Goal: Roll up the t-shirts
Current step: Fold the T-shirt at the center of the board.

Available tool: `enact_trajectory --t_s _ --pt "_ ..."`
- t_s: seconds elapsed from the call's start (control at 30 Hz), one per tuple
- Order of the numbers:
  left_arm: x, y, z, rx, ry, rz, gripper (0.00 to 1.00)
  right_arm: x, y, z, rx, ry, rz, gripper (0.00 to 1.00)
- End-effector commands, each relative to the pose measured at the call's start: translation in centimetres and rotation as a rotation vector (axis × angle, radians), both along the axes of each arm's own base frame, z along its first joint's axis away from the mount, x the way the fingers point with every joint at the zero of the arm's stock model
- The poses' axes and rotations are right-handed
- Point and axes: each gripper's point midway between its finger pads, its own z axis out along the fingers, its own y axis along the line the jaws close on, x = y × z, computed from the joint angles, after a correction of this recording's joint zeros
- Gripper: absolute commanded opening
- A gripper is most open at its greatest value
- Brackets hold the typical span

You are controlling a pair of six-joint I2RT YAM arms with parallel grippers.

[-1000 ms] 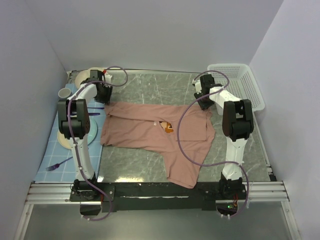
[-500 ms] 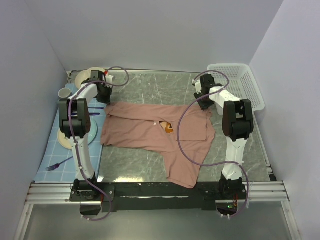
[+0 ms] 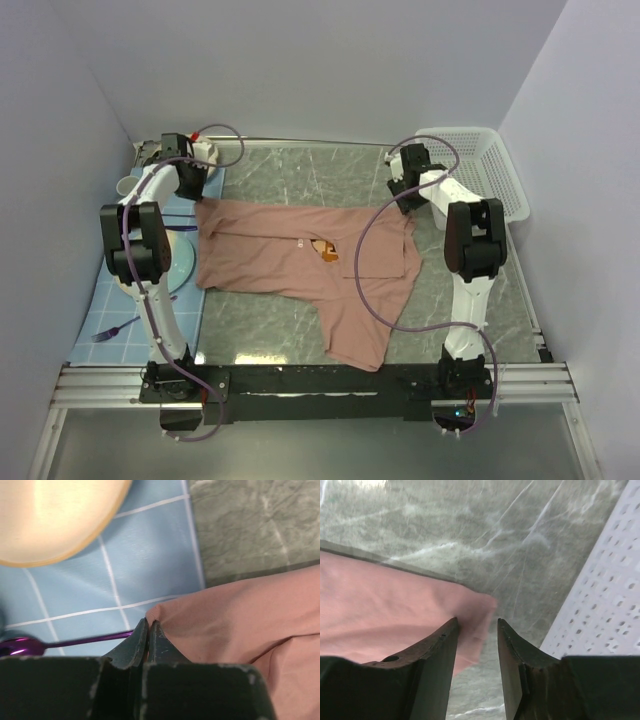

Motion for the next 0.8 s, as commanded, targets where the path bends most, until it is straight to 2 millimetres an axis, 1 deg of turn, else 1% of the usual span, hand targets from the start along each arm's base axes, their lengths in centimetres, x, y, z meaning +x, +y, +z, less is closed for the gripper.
enact_trajectory --t_s 0.0,0.13,0.2,0.27,0.3,0.43,0.57,0.6,0.63,0.67,0.7,0.73,0.77 --pt "0.2 1.7 2.9 0.083 -0.059 -0.002 0.01 2.9 0.0 2.1 -0.02 -0.092 -0.006 0.46" --pt "-0.1 0.5 2.3 0.03 -0.034 -0.039 0.01 3.4 0.9 1.5 0.024 -0.074 0.008 0.49" --pt "-0.2 0.0 1.9 0.002 -0.014 -0.035 0.01 3.4 1.6 1.4 0.064 -0.059 0.017 0.49" --pt "-0.1 -0.5 1.9 -0.007 -0.014 -0.041 0.01 3.4 1.9 0.8 0.083 -0.027 0.001 0.49" --pt "0.0 -0.6 2.0 -0.004 -0.02 -0.043 0.01 3.2 1.8 -0.1 0.082 -0.003 -0.007 0.49" --pt "0.1 -0.4 2.1 0.012 -0.022 -0.044 0.01 3.3 1.8 0.2 0.084 0.014 -0.02 0.47" --pt "0.1 -0.2 2.2 0.023 -0.025 -0.039 0.01 3.0 1.3 0.3 0.065 0.025 -0.027 0.46" --pt "0.1 -0.3 2.2 0.021 -0.025 -0.042 0.01 3.0 1.4 0.9 0.071 0.015 -0.025 0.46" --pt "0.1 -0.2 2.2 0.019 -0.026 -0.039 0.01 2.8 1.6 0.8 0.084 0.014 -0.017 0.47" --pt "0.2 -0.3 2.2 0.017 -0.026 -0.038 0.01 2.8 1.4 1.2 0.086 0.0 -0.022 0.47" --pt "0.2 -0.4 2.2 0.013 -0.026 -0.038 0.01 3.1 2.0 2.2 0.113 -0.032 -0.006 0.47" --pt "0.1 -0.4 2.1 0.012 -0.023 -0.039 0.01 2.9 2.0 2.1 0.12 -0.029 -0.01 0.47" --pt "0.1 -0.4 2.1 0.012 -0.025 -0.037 0.01 2.9 2.1 2.5 0.127 -0.032 -0.01 0.47"
